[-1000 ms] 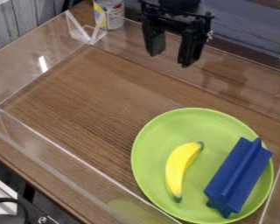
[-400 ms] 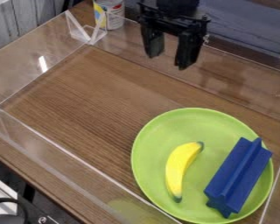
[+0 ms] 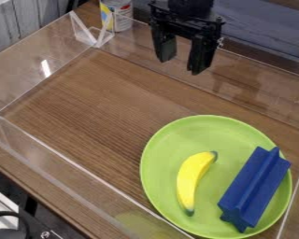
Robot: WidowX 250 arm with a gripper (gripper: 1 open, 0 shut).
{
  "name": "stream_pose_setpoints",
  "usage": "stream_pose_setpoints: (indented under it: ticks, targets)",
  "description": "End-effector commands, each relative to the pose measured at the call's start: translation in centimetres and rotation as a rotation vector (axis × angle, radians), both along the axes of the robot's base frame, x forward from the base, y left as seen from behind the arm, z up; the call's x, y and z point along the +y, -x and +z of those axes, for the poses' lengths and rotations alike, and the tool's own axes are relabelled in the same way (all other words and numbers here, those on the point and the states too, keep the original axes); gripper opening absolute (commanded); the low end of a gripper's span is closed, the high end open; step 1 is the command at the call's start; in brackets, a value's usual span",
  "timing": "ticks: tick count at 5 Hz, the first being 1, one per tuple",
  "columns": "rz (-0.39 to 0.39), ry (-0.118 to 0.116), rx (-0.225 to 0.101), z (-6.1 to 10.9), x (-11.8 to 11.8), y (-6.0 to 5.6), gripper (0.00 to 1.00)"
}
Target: Remove the banana from inside the green plate and put it on the table
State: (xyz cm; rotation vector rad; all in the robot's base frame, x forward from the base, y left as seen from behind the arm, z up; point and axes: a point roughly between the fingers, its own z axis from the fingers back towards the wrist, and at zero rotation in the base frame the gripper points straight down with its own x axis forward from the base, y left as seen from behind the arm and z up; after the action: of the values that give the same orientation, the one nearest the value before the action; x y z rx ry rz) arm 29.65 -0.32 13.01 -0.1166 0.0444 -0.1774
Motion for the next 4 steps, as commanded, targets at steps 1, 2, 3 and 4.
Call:
stream_pose_setpoints:
  ticks: [1, 2, 3, 4]
  targets:
    - [0.008, 0.001, -0.045, 1.41, 0.31, -0.52, 1.00]
    - [0.006, 0.004, -0.043, 1.48, 0.32, -0.44, 1.00]
    - [0.004, 0.006, -0.043, 1.57, 0.35, -0.45, 1.00]
    - [0.001, 0.009, -0.043, 1.71, 0.38, -0.45, 1.00]
